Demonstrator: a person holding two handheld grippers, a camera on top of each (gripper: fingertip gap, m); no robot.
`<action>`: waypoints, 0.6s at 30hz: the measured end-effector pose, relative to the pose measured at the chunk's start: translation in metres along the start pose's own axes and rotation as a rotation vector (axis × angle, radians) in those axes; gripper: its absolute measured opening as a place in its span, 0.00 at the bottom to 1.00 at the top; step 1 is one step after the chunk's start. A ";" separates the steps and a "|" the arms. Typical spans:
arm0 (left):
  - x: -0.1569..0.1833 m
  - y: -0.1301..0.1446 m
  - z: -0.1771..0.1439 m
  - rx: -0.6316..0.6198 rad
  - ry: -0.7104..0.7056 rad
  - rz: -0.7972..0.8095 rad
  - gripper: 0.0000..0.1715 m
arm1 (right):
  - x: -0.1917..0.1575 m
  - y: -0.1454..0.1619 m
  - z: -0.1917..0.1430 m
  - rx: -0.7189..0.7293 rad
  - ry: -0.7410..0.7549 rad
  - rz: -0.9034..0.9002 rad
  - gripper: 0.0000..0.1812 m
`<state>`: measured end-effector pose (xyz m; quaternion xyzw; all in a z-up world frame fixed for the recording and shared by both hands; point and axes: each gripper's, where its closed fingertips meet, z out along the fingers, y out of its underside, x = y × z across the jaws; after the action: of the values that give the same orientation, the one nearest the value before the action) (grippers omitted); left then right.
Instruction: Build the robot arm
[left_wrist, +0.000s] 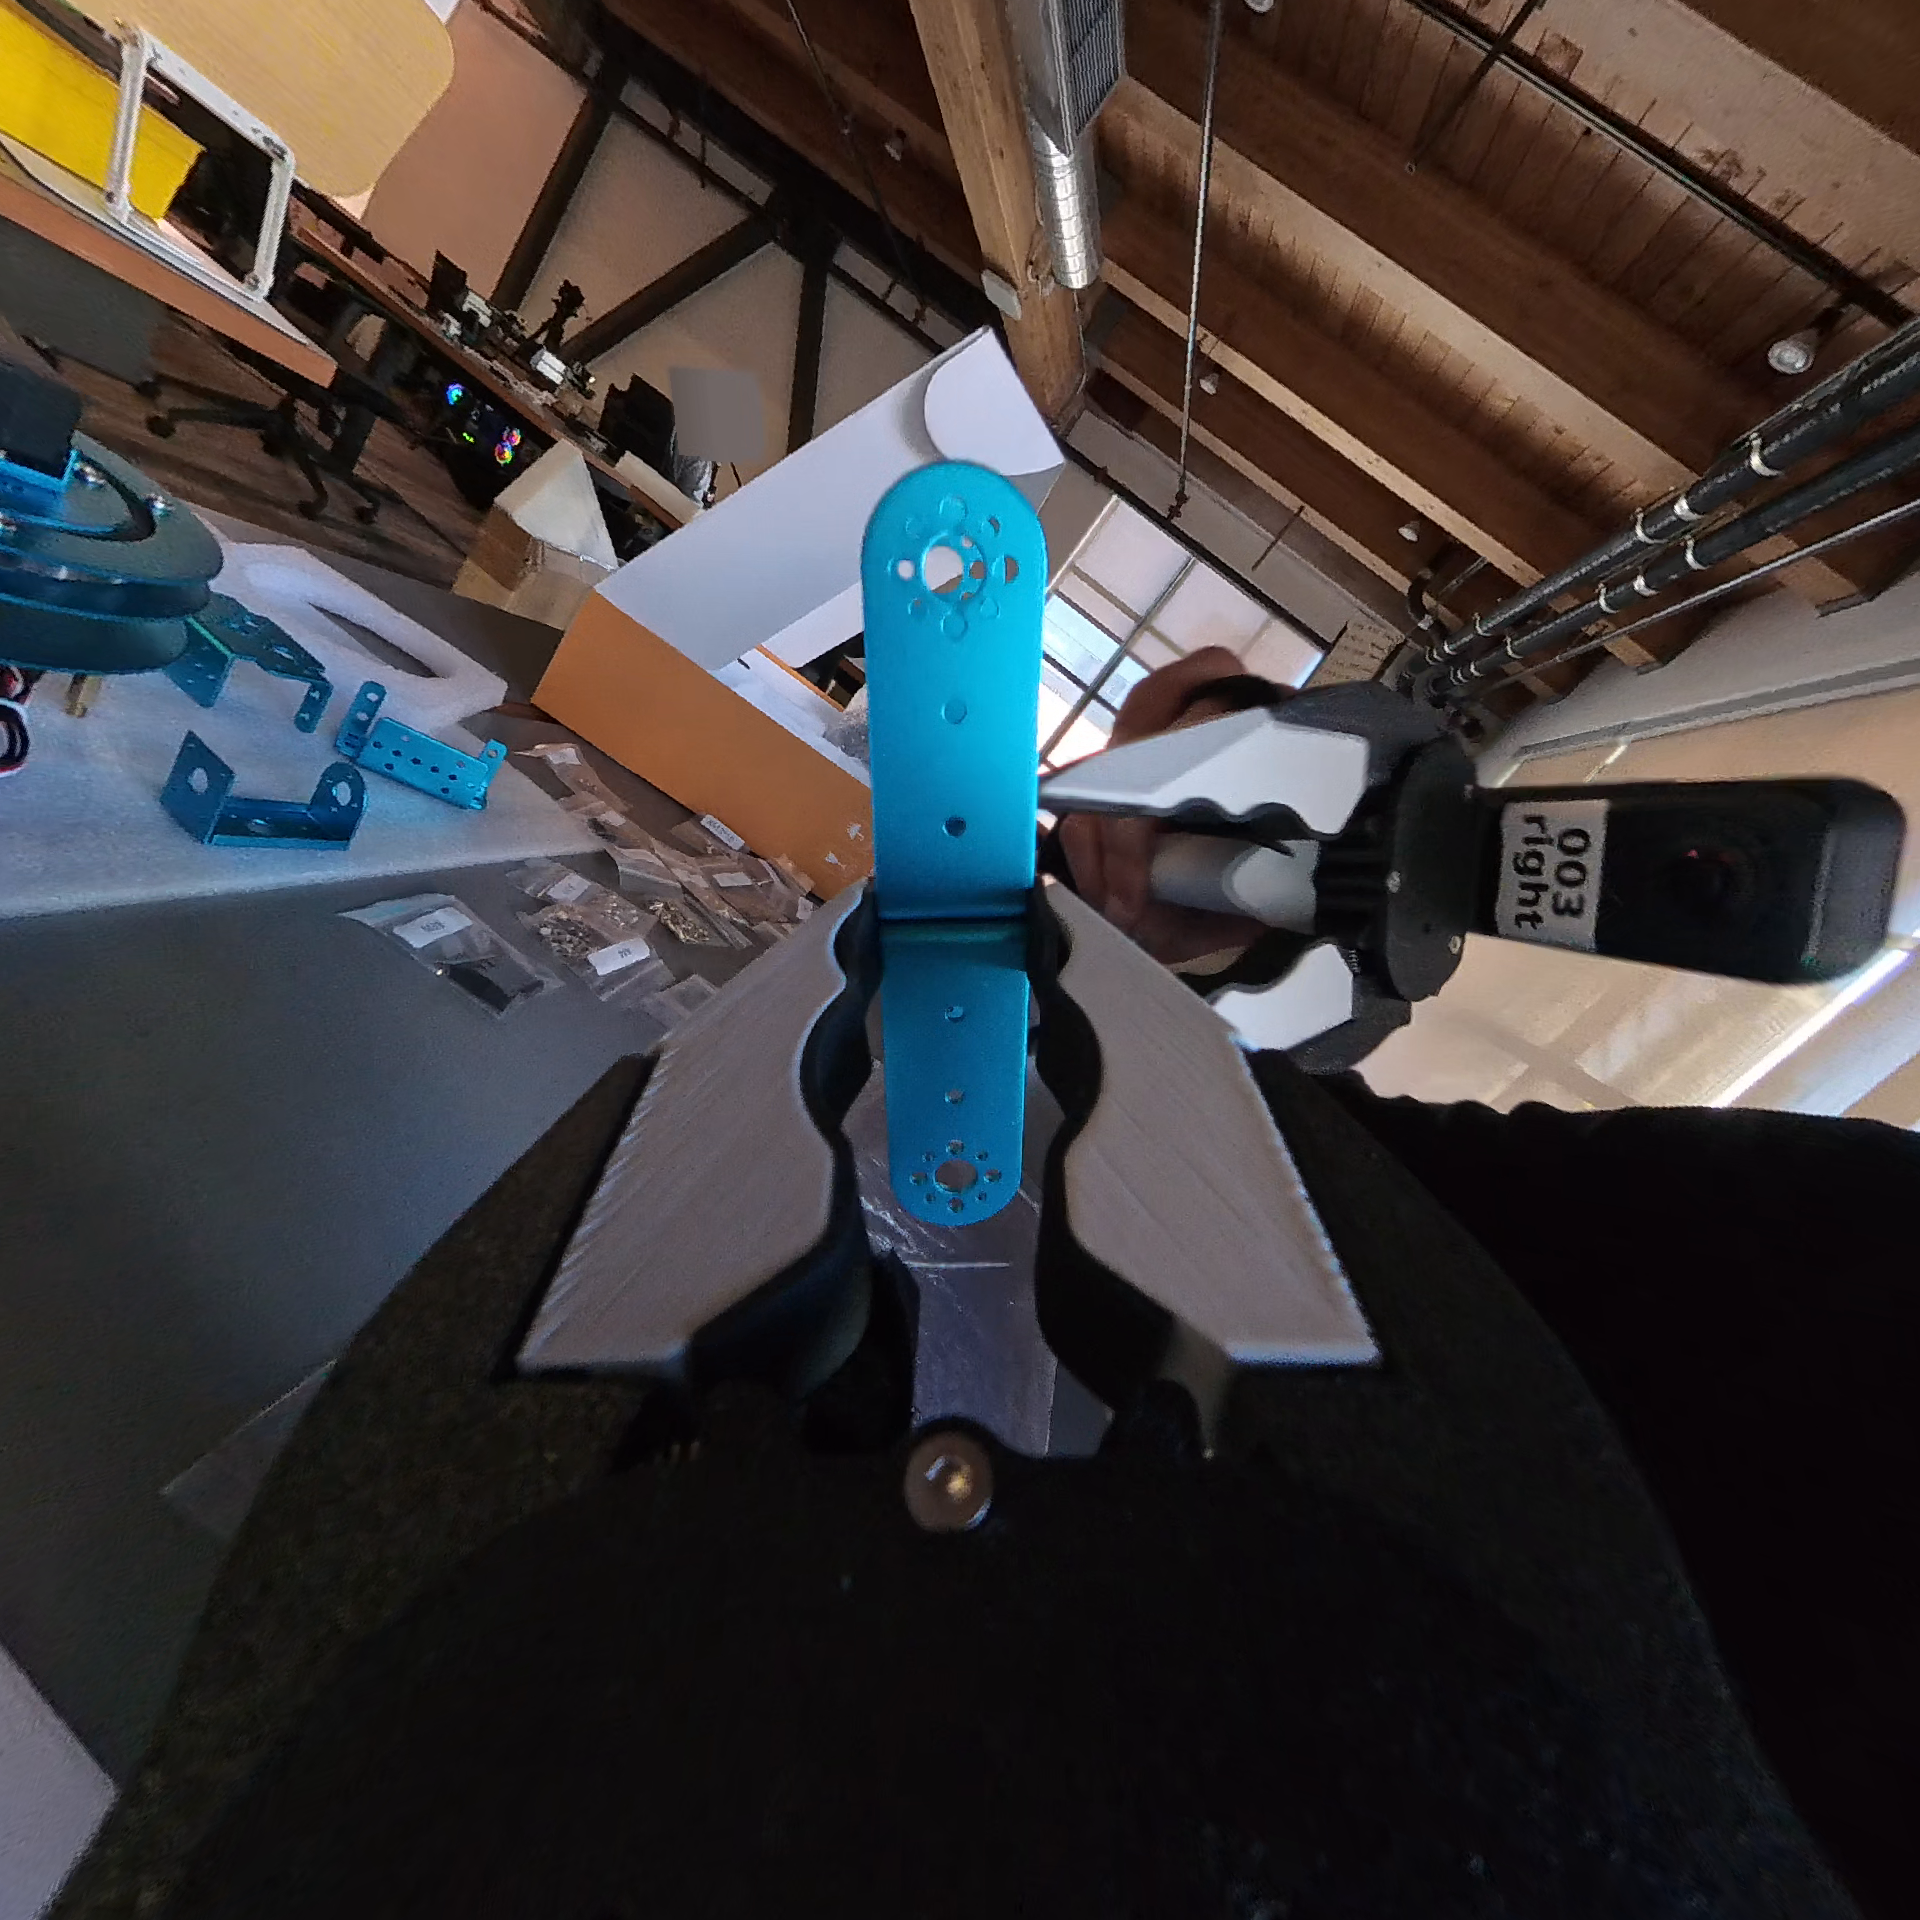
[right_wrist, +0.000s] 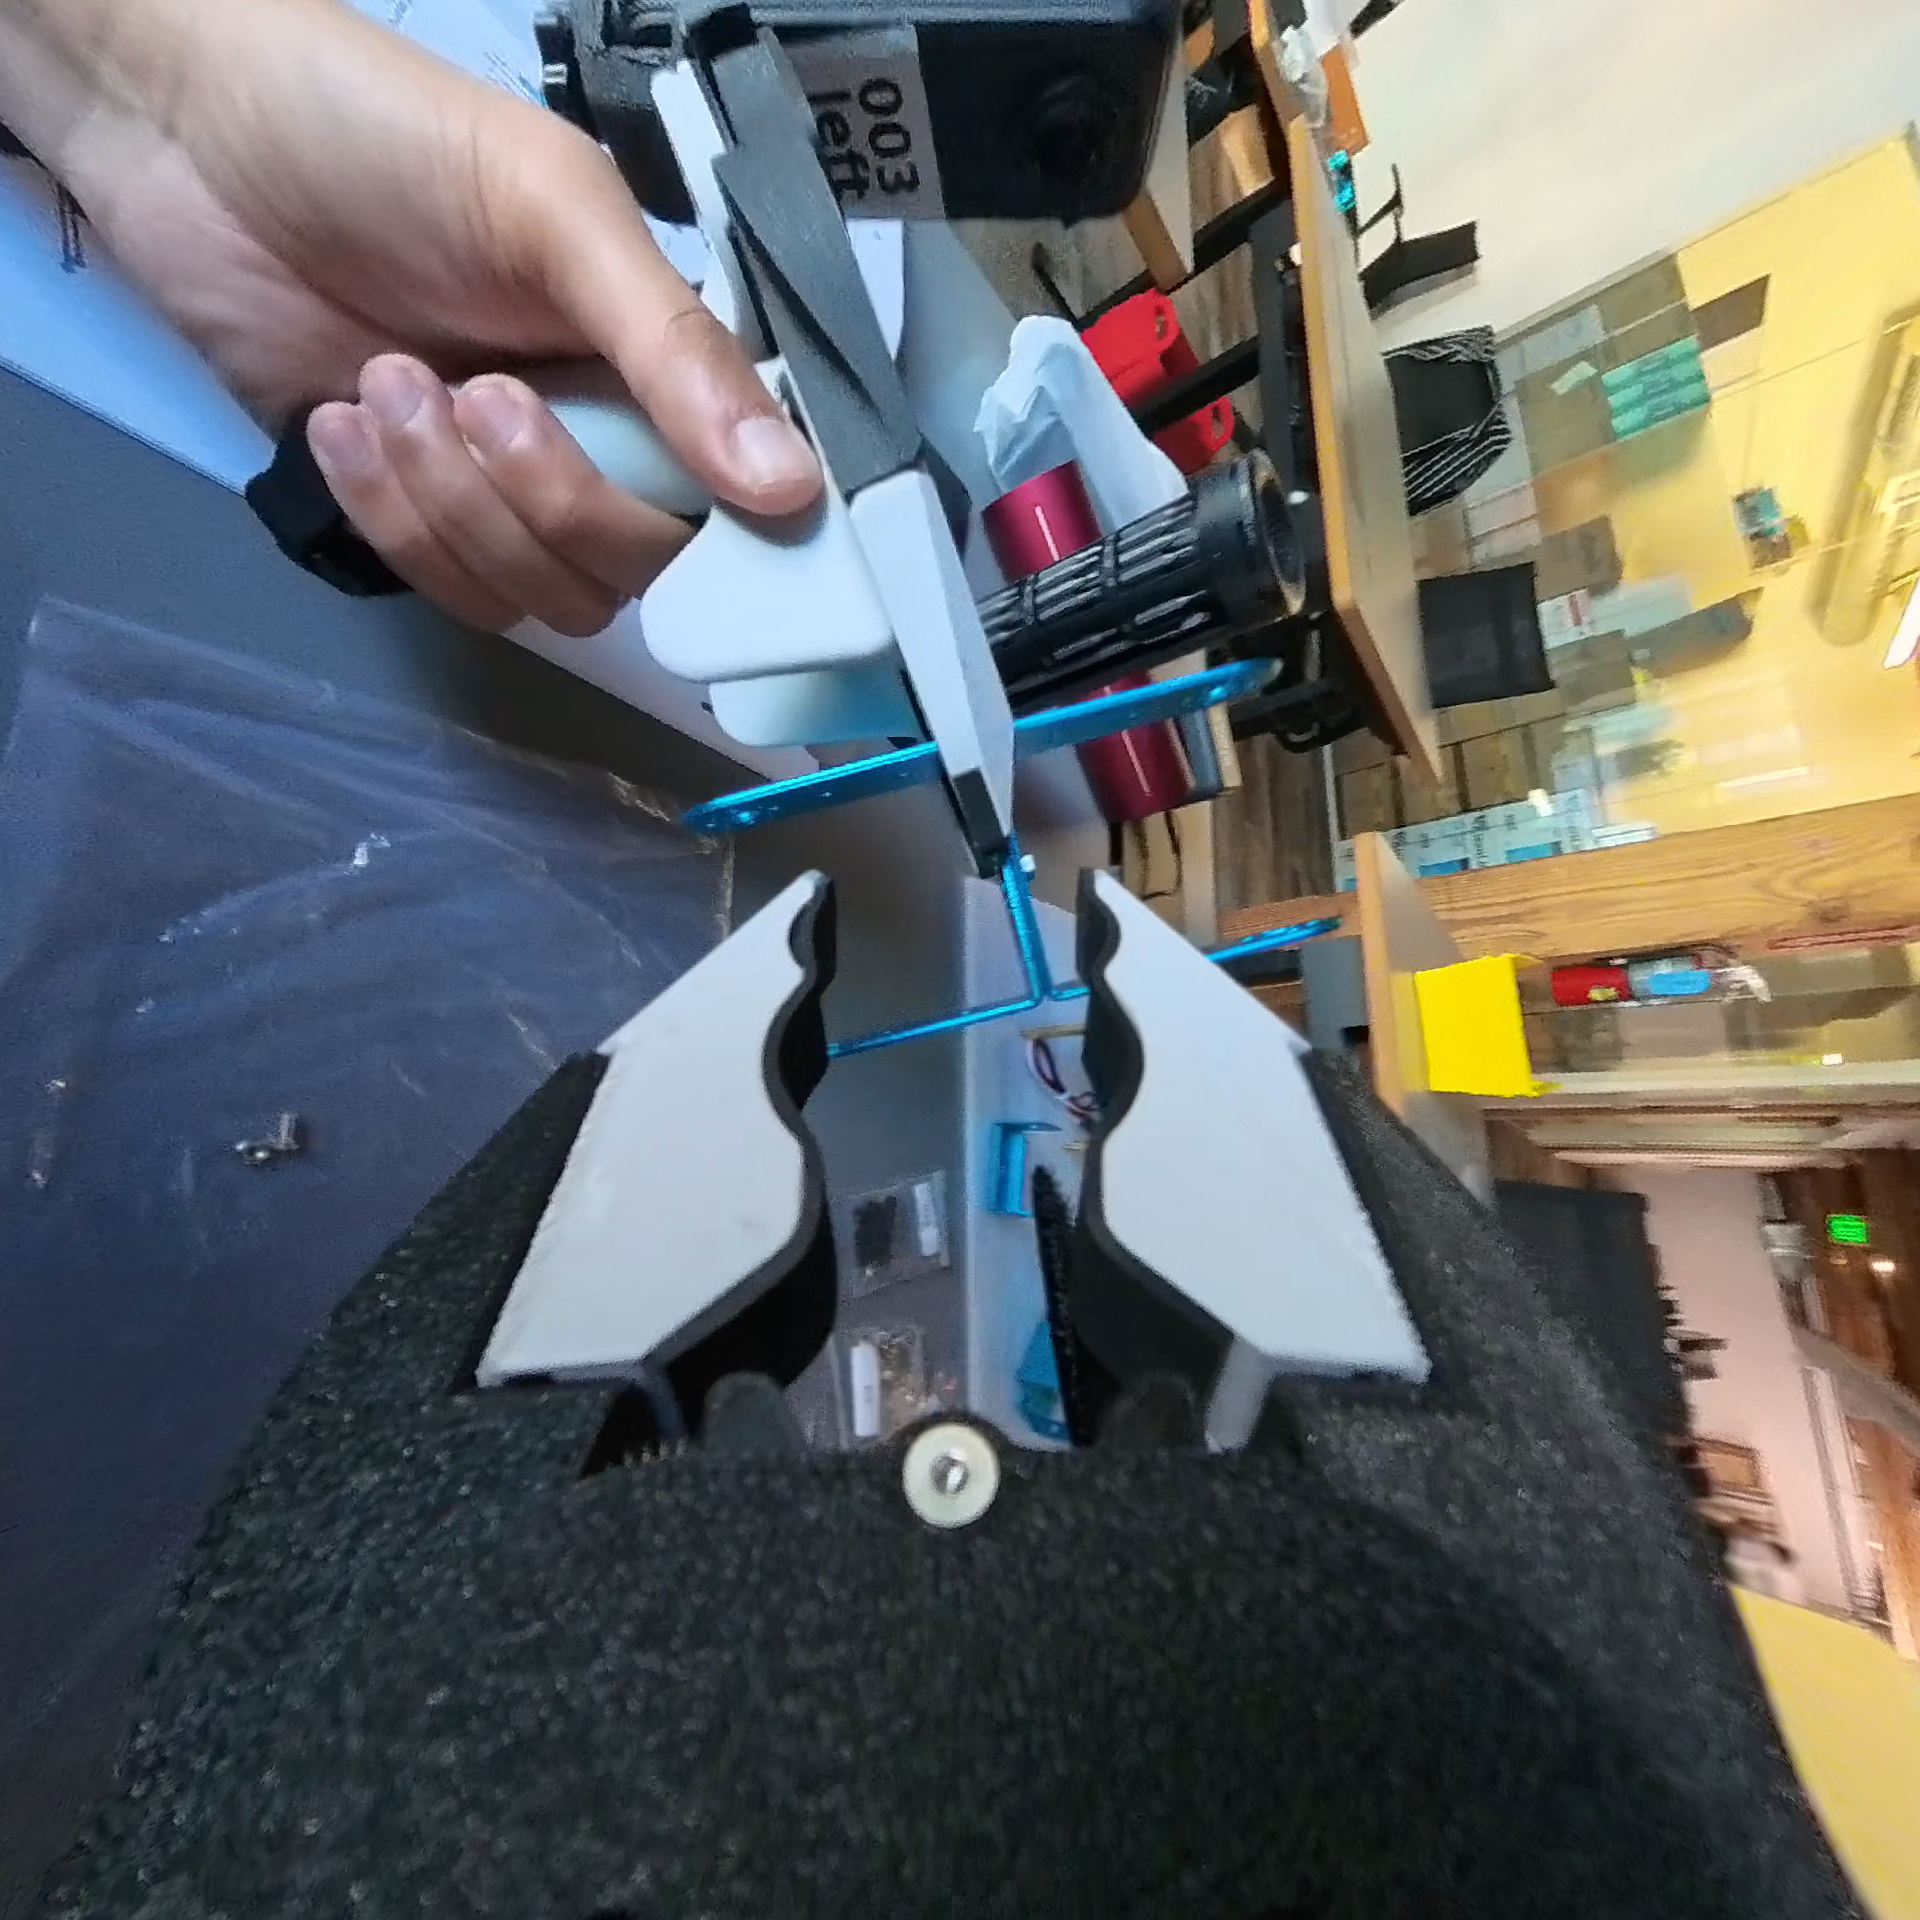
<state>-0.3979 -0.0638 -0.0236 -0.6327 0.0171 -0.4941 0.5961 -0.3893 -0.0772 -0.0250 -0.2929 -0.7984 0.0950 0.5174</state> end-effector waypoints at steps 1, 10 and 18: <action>0.001 0.000 0.000 -0.007 -0.001 0.017 0.15 | -0.001 0.002 0.003 -0.002 -0.015 0.028 0.27; 0.003 0.002 0.001 -0.023 -0.077 0.185 0.15 | -0.015 0.006 0.011 -0.015 -0.130 0.154 0.30; -0.006 -0.001 -0.002 -0.007 -0.071 0.093 0.15 | -0.006 -0.004 0.000 0.013 -0.098 0.150 0.29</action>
<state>-0.4030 -0.0614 -0.0268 -0.6504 0.0270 -0.4430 0.6165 -0.3888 -0.0838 -0.0282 -0.3434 -0.7980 0.1530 0.4711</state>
